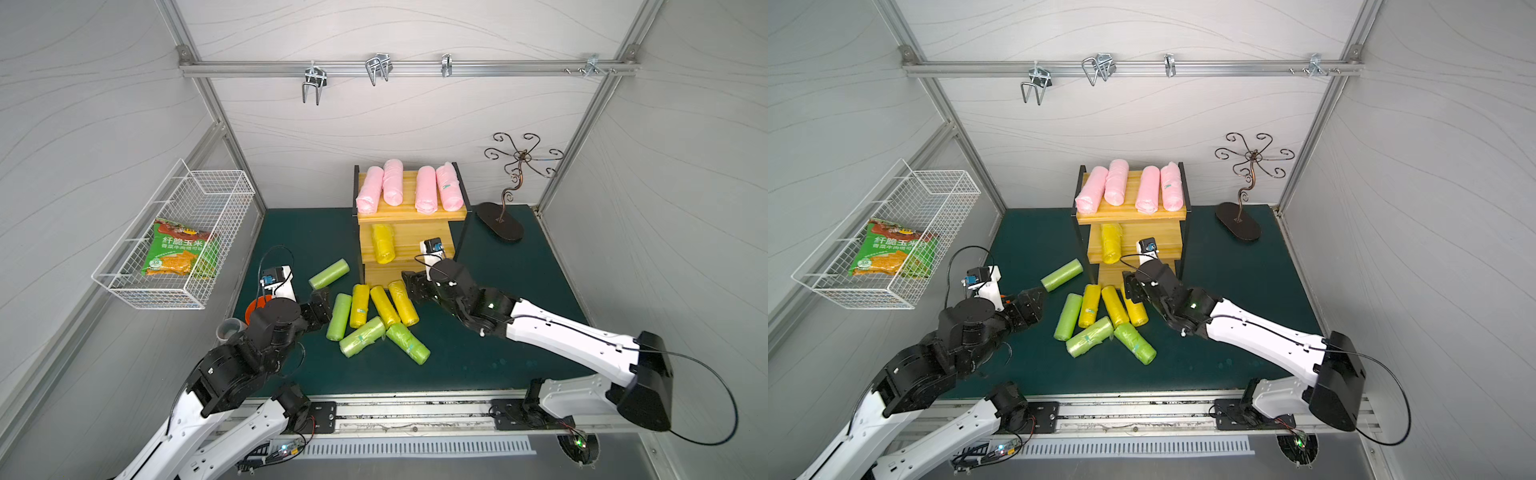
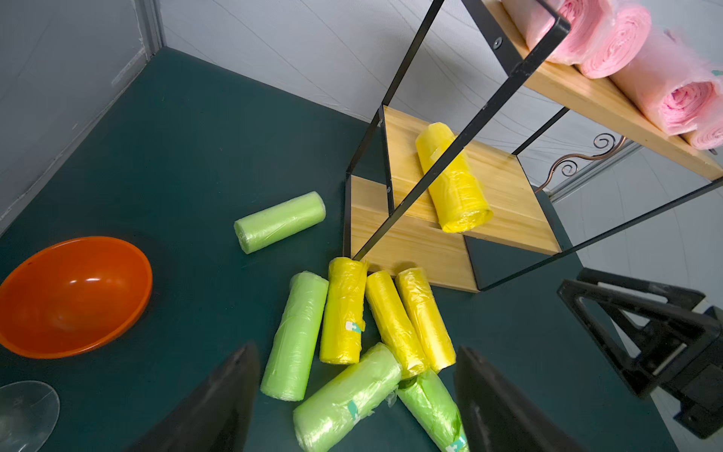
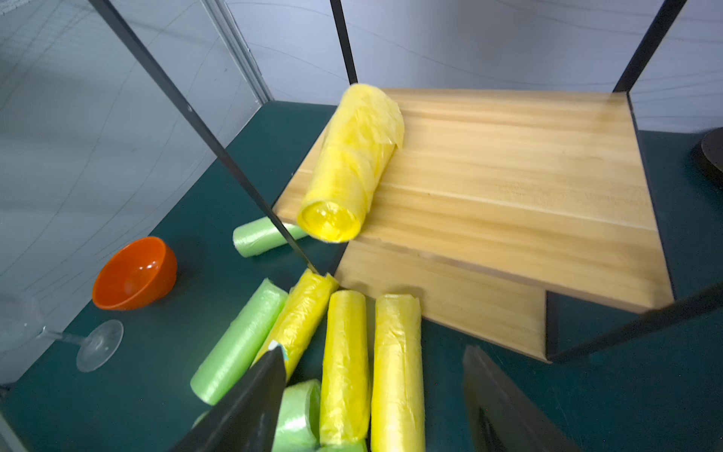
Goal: Sort the rolls of trash bags by color and place them on the shelf
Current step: Place the roll of trash bags on the shelf, then pick up the roll of trash bags from the center of the board.
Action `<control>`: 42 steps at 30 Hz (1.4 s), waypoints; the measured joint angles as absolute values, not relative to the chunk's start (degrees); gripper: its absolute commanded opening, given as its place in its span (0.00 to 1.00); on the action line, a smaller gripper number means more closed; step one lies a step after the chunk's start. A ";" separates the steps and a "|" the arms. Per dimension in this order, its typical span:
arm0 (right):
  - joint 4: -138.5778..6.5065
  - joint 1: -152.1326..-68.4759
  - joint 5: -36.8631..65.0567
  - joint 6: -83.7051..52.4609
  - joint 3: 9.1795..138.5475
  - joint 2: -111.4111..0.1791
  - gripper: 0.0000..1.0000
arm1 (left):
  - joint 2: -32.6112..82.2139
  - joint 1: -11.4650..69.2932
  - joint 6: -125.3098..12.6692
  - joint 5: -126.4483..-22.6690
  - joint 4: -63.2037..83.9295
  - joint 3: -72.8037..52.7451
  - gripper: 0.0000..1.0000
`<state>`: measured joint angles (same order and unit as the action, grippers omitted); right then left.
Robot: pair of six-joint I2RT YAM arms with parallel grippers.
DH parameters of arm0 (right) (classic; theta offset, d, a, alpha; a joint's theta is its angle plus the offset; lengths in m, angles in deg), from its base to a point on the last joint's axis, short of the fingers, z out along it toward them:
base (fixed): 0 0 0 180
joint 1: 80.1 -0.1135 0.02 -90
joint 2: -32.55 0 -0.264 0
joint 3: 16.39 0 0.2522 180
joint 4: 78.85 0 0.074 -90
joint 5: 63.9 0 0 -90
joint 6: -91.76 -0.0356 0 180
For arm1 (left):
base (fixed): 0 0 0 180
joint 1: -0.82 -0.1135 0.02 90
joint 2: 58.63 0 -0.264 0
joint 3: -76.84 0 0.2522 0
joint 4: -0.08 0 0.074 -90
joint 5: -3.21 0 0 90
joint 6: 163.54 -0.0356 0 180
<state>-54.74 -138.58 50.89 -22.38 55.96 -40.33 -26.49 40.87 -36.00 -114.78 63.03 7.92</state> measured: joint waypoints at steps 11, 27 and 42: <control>-50.80 -130.56 31.20 -24.00 45.40 -43.70 0.74 | -26.51 40.87 -34.45 -114.19 63.08 8.29 0.84; -59.57 -134.19 29.45 -31.93 42.87 -57.97 0.72 | -26.73 40.87 -33.25 -114.21 64.24 9.23 0.84; -62.14 -135.37 36.12 -33.00 48.59 -64.49 0.68 | -26.73 40.87 -33.23 -114.23 64.56 9.78 0.84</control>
<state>-62.14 -135.37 36.12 -33.00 48.59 -64.49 -26.73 40.87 -33.23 -114.23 64.56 9.78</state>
